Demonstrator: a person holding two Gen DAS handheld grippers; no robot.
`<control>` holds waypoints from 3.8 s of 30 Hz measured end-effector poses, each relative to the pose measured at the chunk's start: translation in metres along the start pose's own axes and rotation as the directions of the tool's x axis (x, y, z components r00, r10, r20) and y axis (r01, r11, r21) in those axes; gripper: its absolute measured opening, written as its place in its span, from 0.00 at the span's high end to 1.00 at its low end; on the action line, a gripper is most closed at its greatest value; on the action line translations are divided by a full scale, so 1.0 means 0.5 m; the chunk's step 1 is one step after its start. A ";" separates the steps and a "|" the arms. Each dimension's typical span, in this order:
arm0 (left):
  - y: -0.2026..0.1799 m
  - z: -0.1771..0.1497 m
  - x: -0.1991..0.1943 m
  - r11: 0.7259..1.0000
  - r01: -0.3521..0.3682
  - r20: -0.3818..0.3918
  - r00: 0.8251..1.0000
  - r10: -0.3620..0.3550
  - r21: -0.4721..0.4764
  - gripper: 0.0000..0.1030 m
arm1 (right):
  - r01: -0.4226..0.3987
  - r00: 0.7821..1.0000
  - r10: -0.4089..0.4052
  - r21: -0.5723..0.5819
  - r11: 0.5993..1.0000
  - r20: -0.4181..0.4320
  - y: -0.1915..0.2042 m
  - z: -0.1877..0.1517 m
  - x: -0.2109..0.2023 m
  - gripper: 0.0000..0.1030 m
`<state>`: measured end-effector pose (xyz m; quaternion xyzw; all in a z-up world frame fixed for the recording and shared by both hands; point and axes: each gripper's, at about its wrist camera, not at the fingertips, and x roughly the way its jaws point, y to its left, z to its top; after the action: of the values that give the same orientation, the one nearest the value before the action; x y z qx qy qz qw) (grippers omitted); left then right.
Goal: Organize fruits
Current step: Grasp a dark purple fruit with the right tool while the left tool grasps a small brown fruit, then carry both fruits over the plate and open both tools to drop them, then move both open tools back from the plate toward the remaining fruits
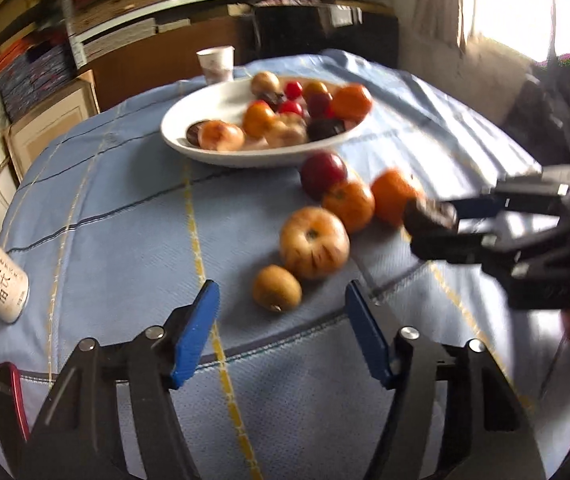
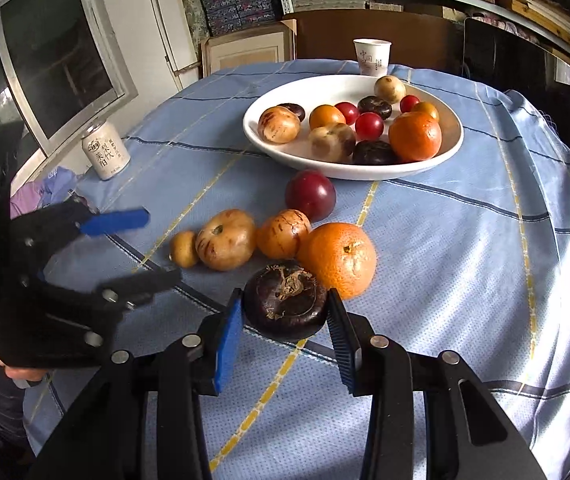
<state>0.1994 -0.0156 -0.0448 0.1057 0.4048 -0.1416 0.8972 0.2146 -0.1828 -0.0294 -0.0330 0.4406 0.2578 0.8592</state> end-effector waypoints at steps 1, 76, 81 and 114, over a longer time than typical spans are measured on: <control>-0.002 -0.001 0.005 1.000 0.005 -0.008 1.000 -0.005 0.004 0.45 | -0.001 1.000 0.001 -0.004 1.000 0.001 0.000 0.000 0.000 0.59; 0.129 0.179 -0.009 0.938 -0.069 0.140 0.982 0.123 -0.339 0.05 | 0.023 0.976 -0.039 0.076 0.997 0.216 -0.106 0.164 -0.032 0.37; 0.109 0.067 0.028 0.925 -0.100 0.005 0.994 0.109 -0.367 0.05 | 0.051 0.990 -0.058 0.060 0.997 0.132 -0.094 0.069 -0.015 0.32; 0.090 0.038 -0.004 0.927 -0.164 -0.001 0.985 0.174 -0.338 0.05 | 0.139 0.990 -0.136 -0.120 0.983 0.036 -0.019 0.013 0.055 0.27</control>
<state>0.2269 0.0214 -0.0273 -0.0168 0.3995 0.0057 0.9166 0.2368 -0.1777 -0.0483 -0.1122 0.4090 0.2247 0.8773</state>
